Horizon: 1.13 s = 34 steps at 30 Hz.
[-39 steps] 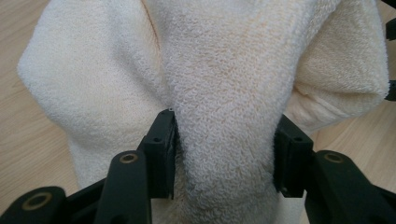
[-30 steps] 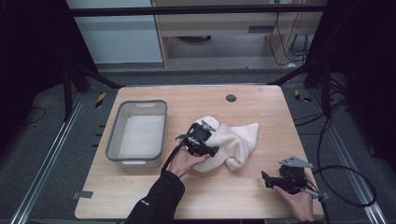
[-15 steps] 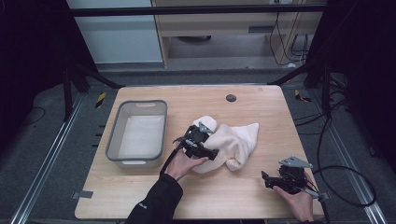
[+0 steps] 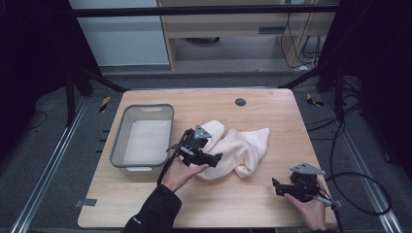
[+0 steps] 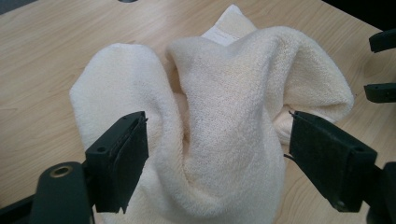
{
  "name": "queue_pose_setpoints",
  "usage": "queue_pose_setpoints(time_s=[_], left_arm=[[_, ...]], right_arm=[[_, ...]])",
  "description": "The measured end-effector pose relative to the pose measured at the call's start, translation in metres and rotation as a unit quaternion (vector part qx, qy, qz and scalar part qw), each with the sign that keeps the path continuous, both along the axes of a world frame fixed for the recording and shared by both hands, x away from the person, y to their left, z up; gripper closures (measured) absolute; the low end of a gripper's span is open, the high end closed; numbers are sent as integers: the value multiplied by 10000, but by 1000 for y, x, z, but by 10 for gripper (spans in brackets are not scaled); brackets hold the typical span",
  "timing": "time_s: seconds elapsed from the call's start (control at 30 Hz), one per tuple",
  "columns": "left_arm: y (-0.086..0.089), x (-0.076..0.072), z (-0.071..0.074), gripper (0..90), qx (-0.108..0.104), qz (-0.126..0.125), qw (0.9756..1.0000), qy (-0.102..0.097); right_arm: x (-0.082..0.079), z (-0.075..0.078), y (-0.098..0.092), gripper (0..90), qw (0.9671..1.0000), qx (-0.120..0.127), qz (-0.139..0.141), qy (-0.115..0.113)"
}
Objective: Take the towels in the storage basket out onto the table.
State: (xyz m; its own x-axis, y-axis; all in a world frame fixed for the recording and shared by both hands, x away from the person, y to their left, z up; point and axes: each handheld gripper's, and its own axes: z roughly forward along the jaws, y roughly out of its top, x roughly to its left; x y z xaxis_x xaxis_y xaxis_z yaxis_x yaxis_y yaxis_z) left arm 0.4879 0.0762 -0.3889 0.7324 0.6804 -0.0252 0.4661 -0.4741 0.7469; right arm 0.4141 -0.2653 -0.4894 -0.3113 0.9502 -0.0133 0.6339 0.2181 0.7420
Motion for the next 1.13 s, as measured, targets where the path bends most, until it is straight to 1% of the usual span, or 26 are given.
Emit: queue_pose_setpoints(time_s=[0.2, 0.4, 0.53, 0.67, 0.8, 0.9, 1.03, 1.13], left_arm=[[17, -10, 4, 177, -114, 55, 9998, -151], [44, -22, 2, 175, -244, 226, 9990, -288], [61, -30, -3, 175, -393, 326, 9980, -373], [73, -37, -10, 176, -376, 404, 9977, -390], [84, -45, -16, 175, -433, 453, 9973, -396], [92, -51, -19, 174, -448, 432, 9970, -459], [102, -59, -23, 174, -529, 472, 9964, -465], [110, -64, -27, 174, -514, 528, 9961, -475]], right_arm=[[0, 0, 0, 74, 10000, 3, -1, -10], [-1, 0, -1, 75, 10000, -10, 3, -30], [0, 0, -1, 73, 10000, -12, -9, -29], [-1, 0, -1, 73, 10000, -4, -3, -26], [-1, 0, 0, 73, 10000, -4, -4, -27], [-1, 0, -1, 71, 10000, -8, -5, -27], [-1, 0, -1, 71, 10000, -13, -5, -26], [-1, 0, 0, 70, 10000, -14, -12, -25]])
